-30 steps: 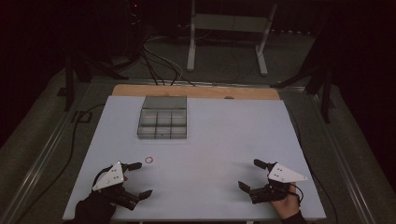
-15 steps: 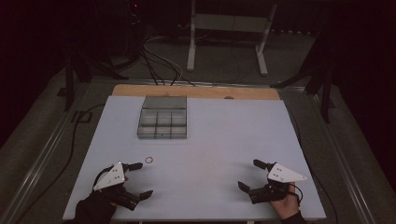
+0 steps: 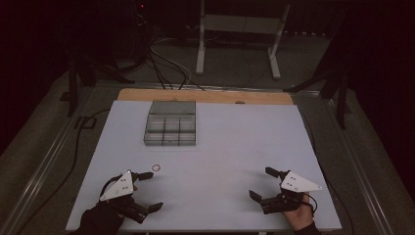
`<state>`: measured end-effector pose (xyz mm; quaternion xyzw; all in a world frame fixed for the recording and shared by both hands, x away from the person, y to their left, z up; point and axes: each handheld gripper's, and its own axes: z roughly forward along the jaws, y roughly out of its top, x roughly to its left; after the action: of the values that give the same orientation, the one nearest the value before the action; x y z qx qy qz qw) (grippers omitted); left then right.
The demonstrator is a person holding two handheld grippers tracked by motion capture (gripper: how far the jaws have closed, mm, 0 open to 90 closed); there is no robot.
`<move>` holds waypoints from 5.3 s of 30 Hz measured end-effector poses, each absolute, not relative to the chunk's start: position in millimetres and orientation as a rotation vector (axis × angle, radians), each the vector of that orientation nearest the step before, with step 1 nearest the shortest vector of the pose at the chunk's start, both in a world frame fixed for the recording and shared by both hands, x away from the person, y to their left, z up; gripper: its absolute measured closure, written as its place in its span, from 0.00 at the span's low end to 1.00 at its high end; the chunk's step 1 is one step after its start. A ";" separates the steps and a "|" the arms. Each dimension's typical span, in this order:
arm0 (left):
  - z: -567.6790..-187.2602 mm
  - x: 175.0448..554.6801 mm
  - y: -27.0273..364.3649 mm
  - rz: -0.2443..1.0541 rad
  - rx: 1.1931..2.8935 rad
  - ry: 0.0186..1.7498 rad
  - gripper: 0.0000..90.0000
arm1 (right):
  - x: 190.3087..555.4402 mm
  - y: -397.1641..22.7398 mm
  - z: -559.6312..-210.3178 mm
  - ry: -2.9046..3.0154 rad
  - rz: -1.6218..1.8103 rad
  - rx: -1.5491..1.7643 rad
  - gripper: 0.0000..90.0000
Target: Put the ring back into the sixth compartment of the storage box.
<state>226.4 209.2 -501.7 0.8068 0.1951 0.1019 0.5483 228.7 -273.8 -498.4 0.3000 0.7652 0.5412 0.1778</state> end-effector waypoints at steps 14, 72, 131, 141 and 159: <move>-488.2 229.4 206.7 0.257 1.887 0.466 0.01 | 229.0 -273.5 -498.7 2.161 1.535 0.855 0.00; -496.4 288.4 218.8 0.497 1.804 0.935 0.02 | 230.1 -273.9 -499.8 2.163 1.532 0.874 0.00; -521.7 305.9 201.1 0.411 2.069 1.146 0.83 | 231.8 -275.5 -500.9 2.168 1.545 0.899 0.00; -524.7 309.6 198.3 0.423 2.109 1.139 0.87 | 232.1 -275.4 -501.3 2.174 1.544 0.895 0.00; -523.8 309.3 197.0 0.412 2.147 1.135 0.96 | 232.0 -275.2 -501.4 2.180 1.541 0.898 0.00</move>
<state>309.3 197.0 -523.8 0.8219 0.4344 0.1576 0.3329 232.0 -275.2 -501.4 0.3147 0.7639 0.5398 0.1618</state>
